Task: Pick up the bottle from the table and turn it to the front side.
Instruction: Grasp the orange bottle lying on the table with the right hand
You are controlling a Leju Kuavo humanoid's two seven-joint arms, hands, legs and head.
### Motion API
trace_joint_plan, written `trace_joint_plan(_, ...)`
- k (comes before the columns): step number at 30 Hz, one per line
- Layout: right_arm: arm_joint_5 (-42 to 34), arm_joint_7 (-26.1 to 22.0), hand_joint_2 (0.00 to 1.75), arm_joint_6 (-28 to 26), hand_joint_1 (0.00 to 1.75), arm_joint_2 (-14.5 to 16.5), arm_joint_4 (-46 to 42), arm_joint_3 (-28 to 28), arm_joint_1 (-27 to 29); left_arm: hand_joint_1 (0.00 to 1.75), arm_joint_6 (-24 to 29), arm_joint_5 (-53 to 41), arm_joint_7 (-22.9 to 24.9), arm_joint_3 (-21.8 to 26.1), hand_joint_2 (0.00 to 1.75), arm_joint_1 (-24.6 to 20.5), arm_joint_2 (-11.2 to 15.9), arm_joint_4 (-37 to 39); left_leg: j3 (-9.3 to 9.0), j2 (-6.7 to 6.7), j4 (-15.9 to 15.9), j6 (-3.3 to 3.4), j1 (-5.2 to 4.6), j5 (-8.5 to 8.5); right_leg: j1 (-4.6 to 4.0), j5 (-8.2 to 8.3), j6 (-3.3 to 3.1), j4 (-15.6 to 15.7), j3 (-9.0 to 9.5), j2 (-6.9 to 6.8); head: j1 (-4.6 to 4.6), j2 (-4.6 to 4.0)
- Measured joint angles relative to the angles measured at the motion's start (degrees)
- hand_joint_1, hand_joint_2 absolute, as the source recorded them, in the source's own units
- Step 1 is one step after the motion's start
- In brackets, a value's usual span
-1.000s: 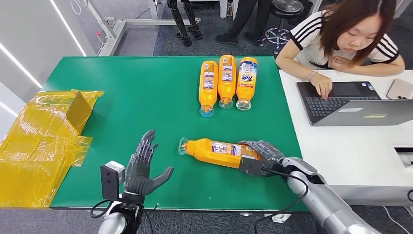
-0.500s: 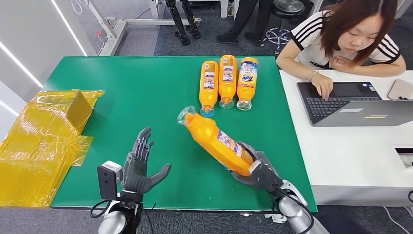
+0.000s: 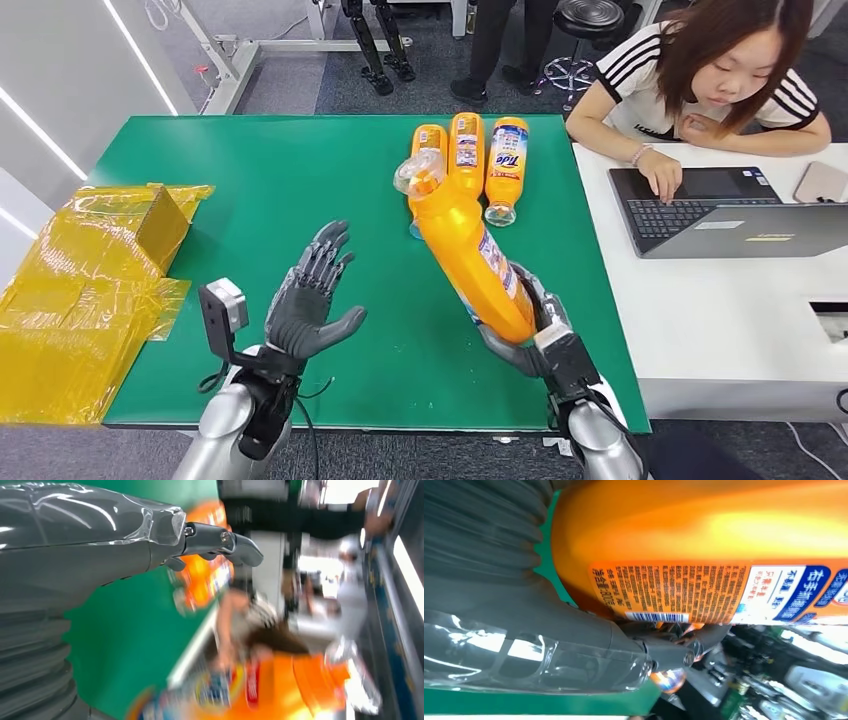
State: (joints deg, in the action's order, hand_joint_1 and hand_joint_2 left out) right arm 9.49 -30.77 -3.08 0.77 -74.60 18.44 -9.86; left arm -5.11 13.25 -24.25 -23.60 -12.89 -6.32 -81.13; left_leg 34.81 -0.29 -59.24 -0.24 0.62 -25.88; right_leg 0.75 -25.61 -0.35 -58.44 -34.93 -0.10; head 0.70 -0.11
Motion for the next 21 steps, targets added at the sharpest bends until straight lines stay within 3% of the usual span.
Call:
trace_joint_plan(3, 2.2, -0.6, 1.75, -1.3, 1.75, 2.4, 0.9, 1.3, -4.3, 0.0, -5.9, 6.5, 4.1, -0.2, 1.75, -6.1, -1.5, 2.9, 0.0, 0.04, 0.0, -0.05, 0.0, 0.1, 0.0, 0.11, -0.04, 0.0, -0.03, 0.04, 0.0, 0.0)
trace_joint_plan(9, 4.5, 0.6, 1.75, -3.5, 1.75, 5.9, 3.2, 4.6, -12.0, 0.0, -8.7, 13.4, 8.9, -0.3, 1.75, -16.6, -3.8, 7.4, 0.03, 0.05, 0.0, -0.01, 0.0, 0.22, 0.0, 0.21, -0.05, 0.0, -0.08, 0.04, 0.0, 0.0)
trace_joint_plan(15, 4.8, 1.2, 1.75, -4.2, 1.75, 6.4, 3.7, 5.6, -14.6, 0.0, -10.2, 17.0, 11.8, -0.3, 1.75, -20.8, -4.5, 10.1, 0.07, 0.04, 0.0, 0.0, -0.01, 0.2, 0.0, 0.2, -0.05, 0.0, -0.09, 0.05, 0.0, 0.0)
trace_joint_plan(21, 5.1, 1.4, 1.75, -4.5, 1.75, 6.4, 3.7, 6.1, -15.0, 0.0, -10.7, 18.0, 12.2, -0.3, 1.75, -21.7, -4.8, 11.5, 0.1, 0.04, 0.0, 0.01, -0.01, 0.19, 0.0, 0.2, -0.04, 0.0, -0.13, 0.04, 0.0, 0.0)
